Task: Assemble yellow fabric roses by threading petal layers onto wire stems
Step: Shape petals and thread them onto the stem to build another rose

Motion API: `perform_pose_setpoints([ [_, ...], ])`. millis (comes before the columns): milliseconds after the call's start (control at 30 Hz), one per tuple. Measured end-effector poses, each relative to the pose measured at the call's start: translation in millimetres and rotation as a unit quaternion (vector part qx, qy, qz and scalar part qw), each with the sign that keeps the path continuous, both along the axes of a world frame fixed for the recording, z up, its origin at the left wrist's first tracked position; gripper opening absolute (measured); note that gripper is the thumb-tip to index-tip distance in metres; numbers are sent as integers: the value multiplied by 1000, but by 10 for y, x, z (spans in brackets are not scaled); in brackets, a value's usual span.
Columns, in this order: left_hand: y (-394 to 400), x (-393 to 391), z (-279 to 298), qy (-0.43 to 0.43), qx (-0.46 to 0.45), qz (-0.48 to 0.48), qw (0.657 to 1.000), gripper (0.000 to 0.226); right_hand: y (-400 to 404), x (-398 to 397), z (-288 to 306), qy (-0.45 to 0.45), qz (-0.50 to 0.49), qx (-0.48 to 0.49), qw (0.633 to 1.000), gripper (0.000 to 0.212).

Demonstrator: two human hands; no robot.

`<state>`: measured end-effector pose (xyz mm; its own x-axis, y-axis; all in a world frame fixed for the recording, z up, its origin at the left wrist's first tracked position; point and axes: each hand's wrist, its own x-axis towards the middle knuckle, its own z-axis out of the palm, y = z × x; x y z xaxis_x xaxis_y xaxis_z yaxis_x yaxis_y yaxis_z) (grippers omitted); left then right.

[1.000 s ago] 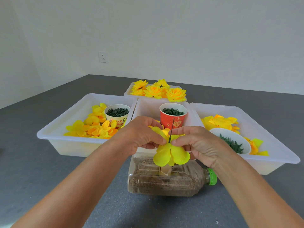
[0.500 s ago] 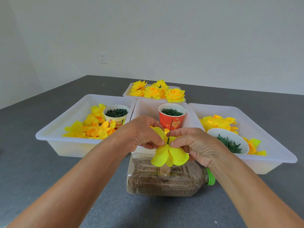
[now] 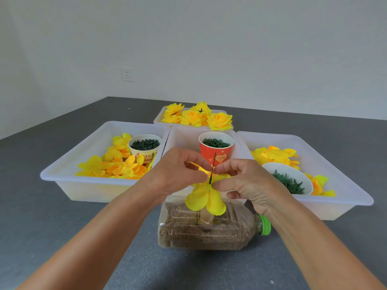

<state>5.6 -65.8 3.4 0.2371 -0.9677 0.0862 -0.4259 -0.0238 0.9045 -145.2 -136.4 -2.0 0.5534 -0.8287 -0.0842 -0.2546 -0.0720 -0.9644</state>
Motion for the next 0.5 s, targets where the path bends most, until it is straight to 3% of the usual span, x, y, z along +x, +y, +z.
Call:
perform_pose_setpoints([
  [300,-32,-15,-104,31,-26,-26,999,8,-63,-29,6,5,13,41,999,27],
  [500,-18,-17,-86,19,-11,-28,999,17,-154,-56,19,38,46,20,998,25],
])
